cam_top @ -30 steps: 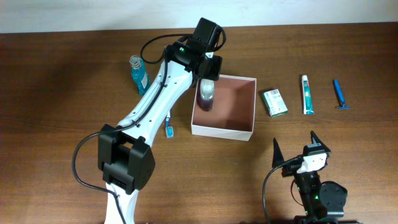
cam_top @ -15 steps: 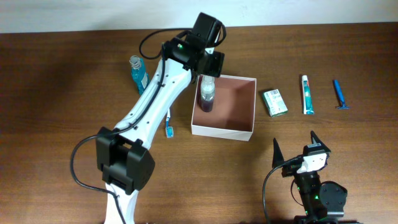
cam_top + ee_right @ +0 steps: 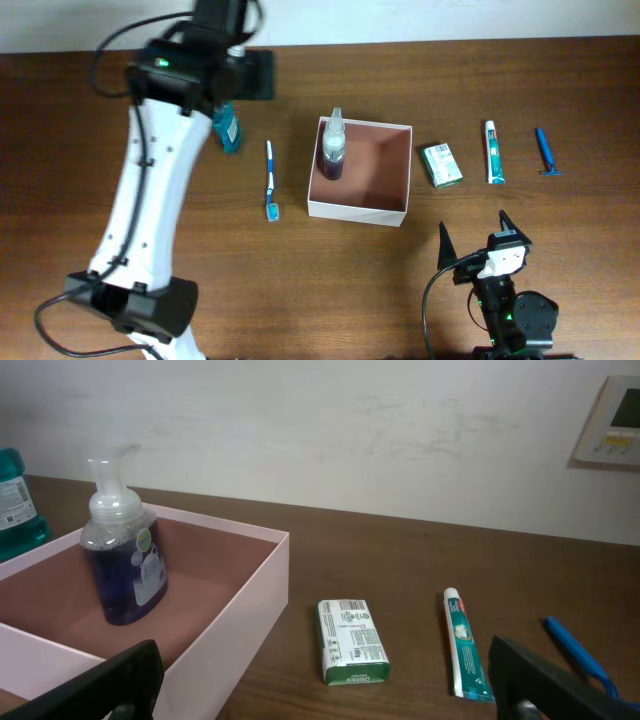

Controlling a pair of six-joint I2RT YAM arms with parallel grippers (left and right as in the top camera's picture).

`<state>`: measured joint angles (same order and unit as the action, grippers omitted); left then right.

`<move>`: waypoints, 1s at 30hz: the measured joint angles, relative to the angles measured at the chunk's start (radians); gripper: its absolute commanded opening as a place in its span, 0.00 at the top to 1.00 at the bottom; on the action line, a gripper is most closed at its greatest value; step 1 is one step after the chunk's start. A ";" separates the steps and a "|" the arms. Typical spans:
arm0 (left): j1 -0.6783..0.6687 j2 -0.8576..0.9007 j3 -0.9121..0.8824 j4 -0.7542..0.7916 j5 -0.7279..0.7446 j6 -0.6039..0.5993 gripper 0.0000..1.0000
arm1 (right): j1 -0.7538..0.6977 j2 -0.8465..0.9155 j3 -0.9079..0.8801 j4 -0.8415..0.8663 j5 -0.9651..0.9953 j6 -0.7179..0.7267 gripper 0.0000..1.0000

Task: Pack container
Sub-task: 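Raise the left gripper and move it over the teal mouthwash bottle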

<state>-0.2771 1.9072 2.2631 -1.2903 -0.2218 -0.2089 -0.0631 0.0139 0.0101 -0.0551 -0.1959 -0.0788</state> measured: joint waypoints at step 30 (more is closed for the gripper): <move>0.174 0.279 -0.029 0.103 0.212 0.211 0.08 | 0.000 0.000 0.000 0.000 0.000 -0.001 0.01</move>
<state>-0.1032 2.1864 2.2345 -1.1877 -0.0101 0.0017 -0.0631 0.0139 0.0101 -0.0551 -0.1959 -0.0795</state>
